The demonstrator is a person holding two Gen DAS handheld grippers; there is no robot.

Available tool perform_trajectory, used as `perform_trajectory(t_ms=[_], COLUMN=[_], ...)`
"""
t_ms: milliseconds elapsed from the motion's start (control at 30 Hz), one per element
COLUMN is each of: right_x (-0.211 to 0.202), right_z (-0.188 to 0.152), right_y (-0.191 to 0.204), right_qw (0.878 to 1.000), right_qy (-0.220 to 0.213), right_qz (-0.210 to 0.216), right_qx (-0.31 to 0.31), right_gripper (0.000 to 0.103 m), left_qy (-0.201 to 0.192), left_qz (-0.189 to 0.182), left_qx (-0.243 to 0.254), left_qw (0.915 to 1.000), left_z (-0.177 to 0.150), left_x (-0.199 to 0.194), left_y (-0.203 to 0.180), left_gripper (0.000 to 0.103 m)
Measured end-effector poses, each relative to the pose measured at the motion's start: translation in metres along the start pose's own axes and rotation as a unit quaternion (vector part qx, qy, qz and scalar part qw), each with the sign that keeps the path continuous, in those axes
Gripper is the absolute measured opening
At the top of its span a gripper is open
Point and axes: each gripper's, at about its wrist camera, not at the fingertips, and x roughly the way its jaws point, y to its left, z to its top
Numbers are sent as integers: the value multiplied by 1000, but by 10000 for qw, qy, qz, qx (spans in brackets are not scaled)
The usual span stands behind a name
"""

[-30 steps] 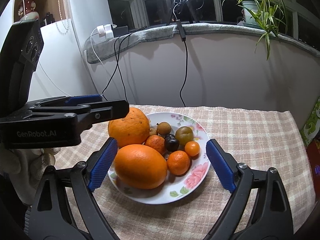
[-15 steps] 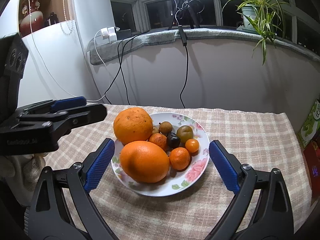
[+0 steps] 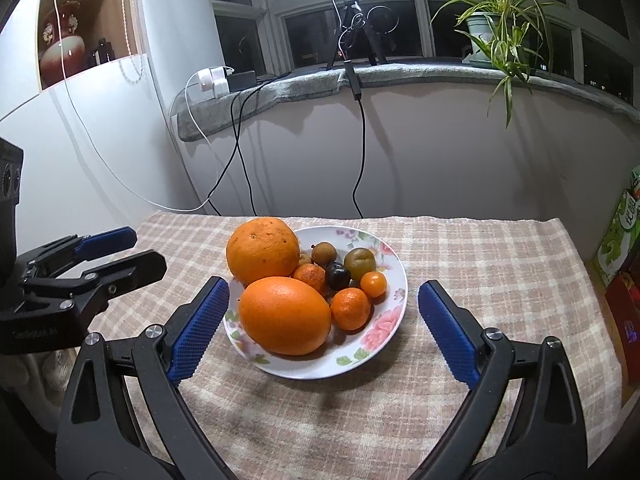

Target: Organize fruits

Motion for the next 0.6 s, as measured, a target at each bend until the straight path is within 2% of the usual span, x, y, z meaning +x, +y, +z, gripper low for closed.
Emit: perform_trajectory(t_ms=[600], right_x=[-6], right_z=[-2], right_y=[1], right_qw=[9999], right_qy=[-31], right_qz=[68], right_qx=[120], right_gripper=[102], left_qy=[7], left_qz=[33], left_qx=[-13], left_qw=[10000], left_z=[-7], left_x=[-7], left_y=[-2], left_gripper=[76])
